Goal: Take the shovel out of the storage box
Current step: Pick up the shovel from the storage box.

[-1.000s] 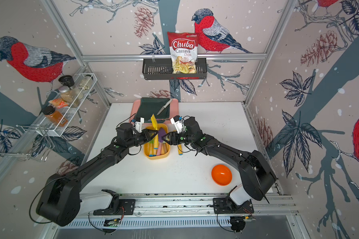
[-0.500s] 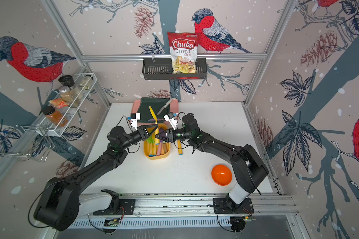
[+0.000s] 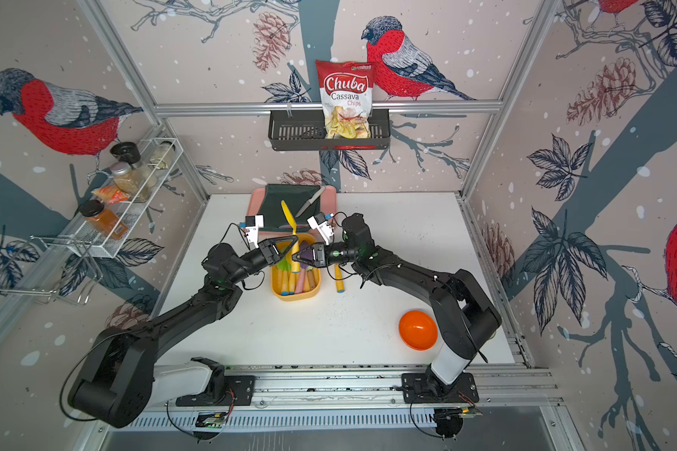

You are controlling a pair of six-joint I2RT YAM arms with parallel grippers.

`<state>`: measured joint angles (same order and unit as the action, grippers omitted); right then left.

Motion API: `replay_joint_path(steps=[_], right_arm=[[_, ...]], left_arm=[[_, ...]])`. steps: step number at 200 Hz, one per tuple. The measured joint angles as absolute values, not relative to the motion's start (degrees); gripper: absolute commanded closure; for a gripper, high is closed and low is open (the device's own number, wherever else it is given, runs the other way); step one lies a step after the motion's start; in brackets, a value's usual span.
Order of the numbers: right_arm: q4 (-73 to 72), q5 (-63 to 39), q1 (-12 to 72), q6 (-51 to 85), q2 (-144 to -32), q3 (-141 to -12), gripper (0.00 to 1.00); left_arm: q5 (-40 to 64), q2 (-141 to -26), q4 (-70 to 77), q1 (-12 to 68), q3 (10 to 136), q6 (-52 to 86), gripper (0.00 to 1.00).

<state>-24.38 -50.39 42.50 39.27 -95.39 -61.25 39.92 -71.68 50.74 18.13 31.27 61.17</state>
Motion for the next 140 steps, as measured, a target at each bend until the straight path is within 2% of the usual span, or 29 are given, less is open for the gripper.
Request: replay_joint_path(steps=[4,10,16,22,27,32,44,53,66,93,123,127,140], right_arm=[[-24.4,-50.4,42.5,39.2,-95.4,-61.3,0.86],[-24.4,-50.4,42.6,39.2,-95.4,-61.3,0.86],[-24.4,-50.4,42.6,39.1,-95.4,-61.3,0.86],[-24.4,-50.4,42.6,39.0,-95.5,-61.3,0.86],[-24.4,-50.4,42.7,38.9,-95.5,-61.3,0.84],[-24.4,-50.3,42.7,39.0,-95.6,-61.3,0.80],[-24.4,-50.6,42.8,39.0,-95.9,-61.3,0.61],[-24.6,-50.8,42.9,38.9,-96.2,-61.5,0.59],[-24.7,-51.1,43.5,38.6,-96.9,-62.0,0.61],[-24.8,-51.6,43.8,38.9,-97.9,-63.0,0.77],[-25.3,-52.4,43.5,39.8,-98.0,-62.7,0.86],[-25.5,-52.5,43.4,39.8,-97.9,-62.4,0.86],[-25.6,-52.6,43.2,39.7,-97.4,-61.5,0.88]], left_arm=[[39.9,-71.6,50.6,18.1,31.3,61.0,0.76],[39.9,-71.5,50.2,18.1,31.3,60.8,0.76],[39.9,-71.4,49.9,18.1,31.4,60.6,0.84],[39.9,-71.3,49.5,18.1,31.5,60.5,1.00],[39.9,-71.2,49.3,18.1,31.5,60.3,1.00],[39.9,-71.2,49.2,18.1,31.4,60.1,1.00],[39.5,-71.0,49.2,18.1,31.0,60.1,1.00],[39.3,-71.0,49.2,18.1,30.7,60.2,1.00],[40.0,-71.2,49.4,18.1,30.6,61.2,1.00],[40.4,-71.5,52.3,18.1,29.6,61.8,1.00],[40.7,-71.8,53.6,18.1,29.5,61.7,1.00],[40.9,-71.8,53.6,18.1,29.5,61.6,0.94],[41.5,-71.7,53.0,18.1,29.5,61.5,0.49]])
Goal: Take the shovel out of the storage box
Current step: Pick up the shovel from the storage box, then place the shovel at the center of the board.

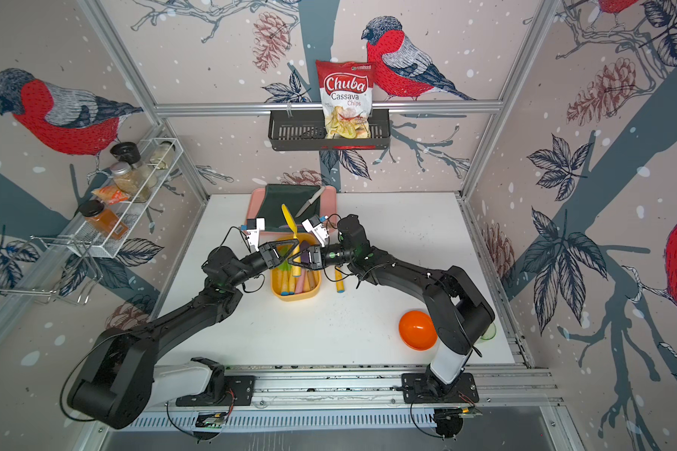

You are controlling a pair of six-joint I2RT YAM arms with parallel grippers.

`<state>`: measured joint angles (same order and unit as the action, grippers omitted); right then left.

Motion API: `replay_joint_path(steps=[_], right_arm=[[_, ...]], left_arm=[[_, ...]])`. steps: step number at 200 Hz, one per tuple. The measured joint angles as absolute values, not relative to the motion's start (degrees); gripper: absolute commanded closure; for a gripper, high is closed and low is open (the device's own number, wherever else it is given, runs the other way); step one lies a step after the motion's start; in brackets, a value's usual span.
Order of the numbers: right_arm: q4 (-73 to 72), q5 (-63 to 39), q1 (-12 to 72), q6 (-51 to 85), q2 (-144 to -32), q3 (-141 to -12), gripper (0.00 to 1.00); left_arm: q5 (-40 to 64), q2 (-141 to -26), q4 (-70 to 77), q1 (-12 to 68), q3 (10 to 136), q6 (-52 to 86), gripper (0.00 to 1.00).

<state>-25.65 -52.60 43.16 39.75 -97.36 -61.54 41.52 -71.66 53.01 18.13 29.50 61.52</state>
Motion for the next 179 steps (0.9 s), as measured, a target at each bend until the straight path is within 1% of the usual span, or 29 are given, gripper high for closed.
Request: replay_joint_path(steps=[6,10,11,15,42,57,96,117,143,179], right_arm=[[-25.5,-52.6,43.0,39.5,-97.1,-61.3,0.89],[-25.2,-52.6,42.9,38.8,-96.9,-61.1,0.89],[-25.1,-52.6,42.9,38.8,-96.8,-61.1,0.89],[-24.4,-52.4,42.6,38.7,-96.5,-60.9,0.89],[-15.9,-47.7,41.2,34.4,-93.7,-61.2,0.90],[-7.4,-41.6,40.8,31.2,-92.1,-62.8,0.91],[17.2,-16.6,40.7,25.3,-89.6,-65.8,0.91],[26.9,-6.2,40.6,24.2,-90.5,-65.5,0.92],[33.7,1.3,40.2,24.2,-92.2,-64.2,0.92],[38.1,4.7,38.4,24.4,-97.8,-65.3,0.92]], left_arm=[[41.7,-71.6,52.7,18.1,29.6,61.5,0.29],[41.7,-71.5,52.2,18.1,29.7,61.5,0.08],[41.6,-71.5,52.1,18.1,29.8,61.5,0.05],[41.5,-71.4,51.7,18.1,30.0,61.5,0.01],[39.3,-69.1,45.5,18.1,31.4,59.4,0.01],[36.3,-66.9,38.2,18.1,33.4,56.8,0.01],[24.7,-64.2,15.2,18.1,41.7,48.1,0.01],[20.0,-65.6,6.3,18.5,44.7,44.4,0.01],[17.8,-68.2,0.4,20.1,45.3,42.5,0.01],[16.4,-71.8,-2.7,21.9,45.7,41.6,0.01]])
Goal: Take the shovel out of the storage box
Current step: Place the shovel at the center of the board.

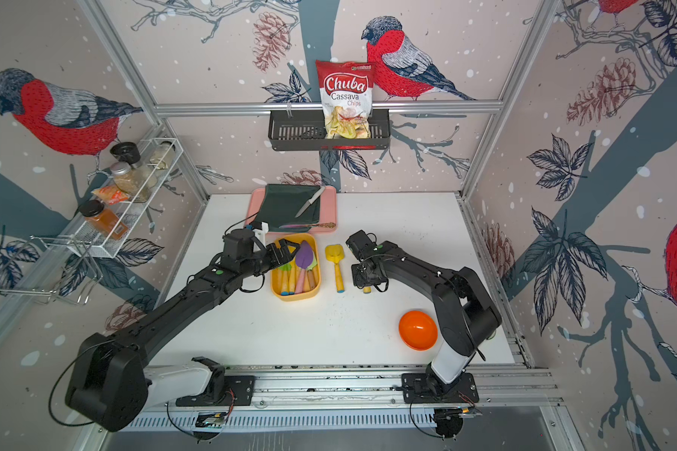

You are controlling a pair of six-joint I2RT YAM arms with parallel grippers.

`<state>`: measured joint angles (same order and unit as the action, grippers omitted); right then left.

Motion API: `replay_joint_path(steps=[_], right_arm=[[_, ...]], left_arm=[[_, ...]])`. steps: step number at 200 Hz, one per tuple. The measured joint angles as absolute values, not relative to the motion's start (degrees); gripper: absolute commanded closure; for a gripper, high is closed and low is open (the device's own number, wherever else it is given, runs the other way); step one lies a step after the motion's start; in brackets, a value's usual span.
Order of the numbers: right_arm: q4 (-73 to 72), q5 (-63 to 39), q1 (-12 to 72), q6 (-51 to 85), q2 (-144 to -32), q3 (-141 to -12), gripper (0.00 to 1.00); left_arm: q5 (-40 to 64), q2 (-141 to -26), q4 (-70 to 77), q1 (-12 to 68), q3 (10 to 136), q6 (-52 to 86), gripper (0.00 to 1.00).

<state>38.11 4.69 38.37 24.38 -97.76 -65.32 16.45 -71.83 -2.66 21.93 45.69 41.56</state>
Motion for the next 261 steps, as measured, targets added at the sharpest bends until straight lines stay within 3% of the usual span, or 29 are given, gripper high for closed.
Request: replay_joint_path(steps=[130,261], right_arm=[[45.2,5.0,40.0,25.5,-110.5,-73.7,0.92],[47.2,4.3,40.1,26.9,-112.8,-76.4,0.85]], left_arm=[[16.3,-73.3,-3.3,22.5,45.3,40.5,0.01],[16.4,-73.8,-3.2,22.5,45.2,40.1,0.01]])
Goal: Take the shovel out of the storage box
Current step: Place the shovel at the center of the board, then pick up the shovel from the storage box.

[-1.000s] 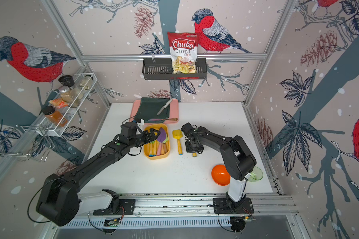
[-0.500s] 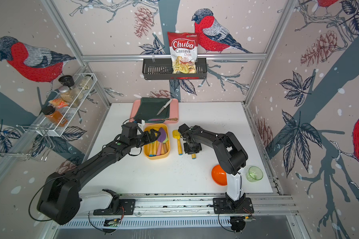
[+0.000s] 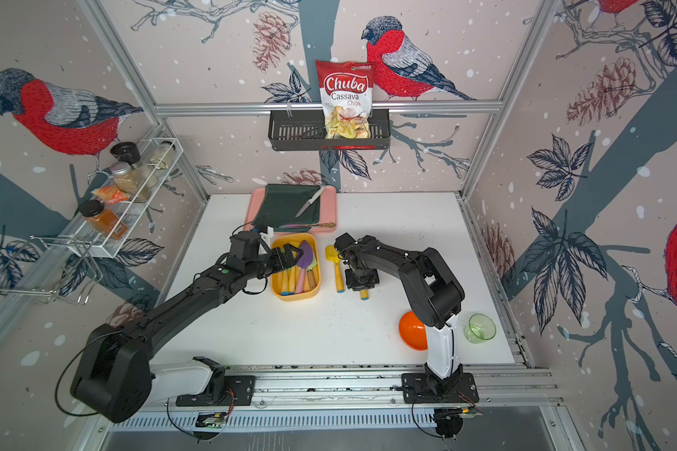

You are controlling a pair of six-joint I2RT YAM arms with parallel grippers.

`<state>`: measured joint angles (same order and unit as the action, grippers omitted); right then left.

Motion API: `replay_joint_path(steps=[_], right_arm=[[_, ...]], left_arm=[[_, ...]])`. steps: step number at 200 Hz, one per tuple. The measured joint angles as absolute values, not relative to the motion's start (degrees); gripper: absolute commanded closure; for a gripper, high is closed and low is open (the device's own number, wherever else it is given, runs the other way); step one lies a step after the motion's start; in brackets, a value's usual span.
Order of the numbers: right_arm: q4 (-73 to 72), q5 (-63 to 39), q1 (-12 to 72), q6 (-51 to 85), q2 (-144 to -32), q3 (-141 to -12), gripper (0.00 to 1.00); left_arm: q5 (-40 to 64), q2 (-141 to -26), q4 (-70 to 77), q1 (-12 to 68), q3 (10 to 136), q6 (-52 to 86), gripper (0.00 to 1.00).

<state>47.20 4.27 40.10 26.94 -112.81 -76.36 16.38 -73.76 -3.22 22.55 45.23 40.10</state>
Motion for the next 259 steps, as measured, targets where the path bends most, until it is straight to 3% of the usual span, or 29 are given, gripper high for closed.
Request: replay_joint_path(steps=[47,74,100,131,189,240,259], right_arm=[[47.0,2.9,39.7,27.4,-114.9,-79.6,0.82],[46.8,2.8,39.7,27.4,-115.2,-79.6,0.76],[45.6,2.8,39.8,28.4,-114.3,-78.5,0.63],[45.2,2.9,39.9,28.5,-113.4,-77.9,0.57],[44.4,3.2,39.9,28.7,-106.0,-76.8,0.55],[42.8,4.7,38.9,28.9,-91.4,-72.1,0.55],[41.7,5.0,37.7,28.9,-88.2,-70.3,0.56]], left_arm=[[16.5,-74.0,-3.2,22.5,44.7,40.1,0.01],[16.5,-74.3,-3.2,22.5,44.7,40.1,0.01],[16.5,-74.9,-3.3,22.5,44.8,40.1,0.01],[15.7,-78.6,-6.6,23.4,47.9,39.2,0.03],[9.8,-89.8,-17.1,28.4,57.9,35.5,0.26],[5.2,-99.5,-24.3,30.0,64.7,32.9,0.49],[2.9,-101.6,-26.3,30.2,67.0,32.0,0.50]])
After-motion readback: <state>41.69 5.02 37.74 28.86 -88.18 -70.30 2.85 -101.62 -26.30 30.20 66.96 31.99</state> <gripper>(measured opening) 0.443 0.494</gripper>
